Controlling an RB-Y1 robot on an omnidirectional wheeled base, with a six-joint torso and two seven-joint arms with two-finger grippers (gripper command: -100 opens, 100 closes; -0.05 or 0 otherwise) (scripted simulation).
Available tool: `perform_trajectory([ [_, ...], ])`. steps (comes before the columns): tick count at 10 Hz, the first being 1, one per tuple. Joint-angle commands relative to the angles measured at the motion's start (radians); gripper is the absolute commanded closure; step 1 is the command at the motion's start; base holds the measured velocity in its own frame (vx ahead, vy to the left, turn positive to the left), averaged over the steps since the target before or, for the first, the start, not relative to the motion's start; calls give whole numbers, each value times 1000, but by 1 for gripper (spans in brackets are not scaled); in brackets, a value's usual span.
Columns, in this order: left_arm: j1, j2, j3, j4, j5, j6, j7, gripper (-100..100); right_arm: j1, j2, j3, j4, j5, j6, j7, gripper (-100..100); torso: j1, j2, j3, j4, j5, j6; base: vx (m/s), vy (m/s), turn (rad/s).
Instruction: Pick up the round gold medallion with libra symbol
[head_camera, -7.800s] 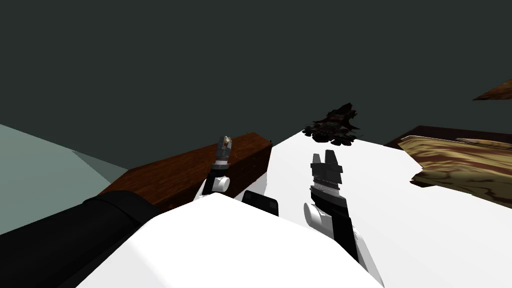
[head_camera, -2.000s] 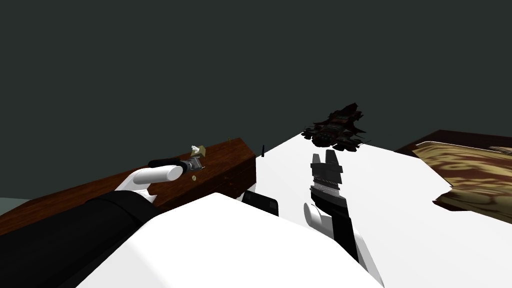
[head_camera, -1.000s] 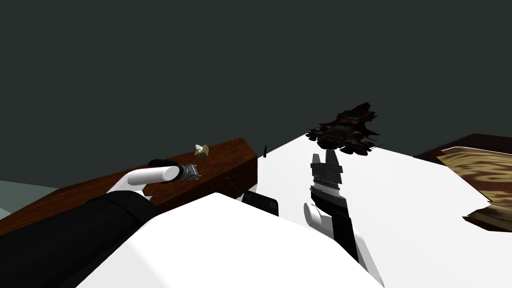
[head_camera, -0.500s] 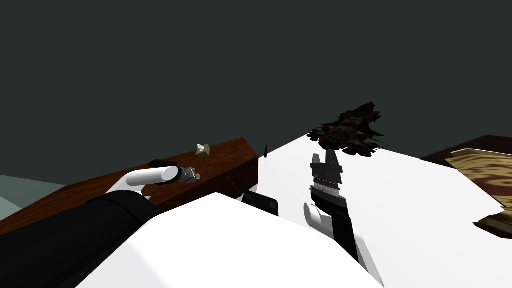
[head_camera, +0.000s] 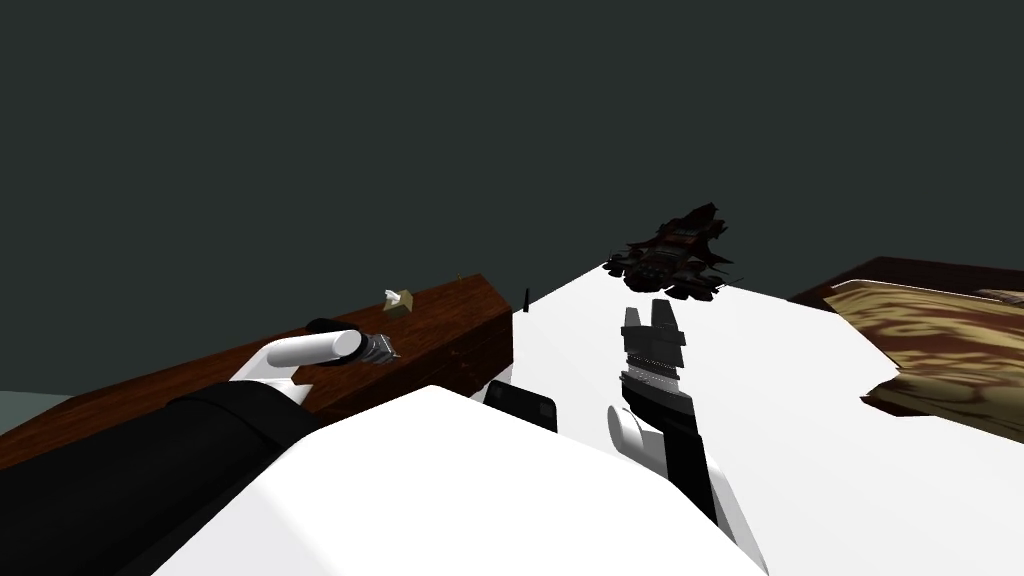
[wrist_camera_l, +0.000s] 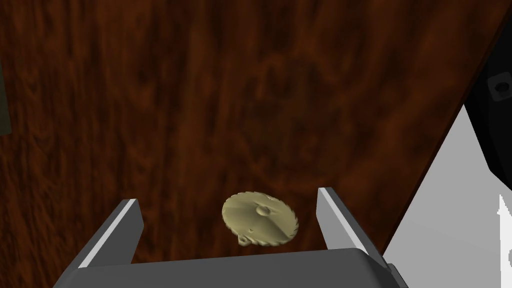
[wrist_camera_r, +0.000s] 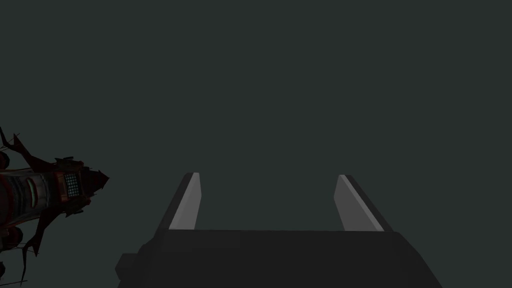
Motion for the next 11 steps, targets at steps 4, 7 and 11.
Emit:
perform_trajectory([
  [4,-49,16,-11,89,-38,-22,17,-100,0,0,0,0,0,0,0,0,-1,-1,0,0,0,0,-67,-13,-110],
  [7,-43,14,-10,79,-32,-18,15,100,0,0,0,0,0,0,0,0,1,-4,-2,-1,-1,-1,-12,-4,-5],
  [11,-44,15,-8,79,-32,-18,16,0,0,0,0,0,0,0,0,0,0,-5,-3,-1,0,0,0,0,0],
])
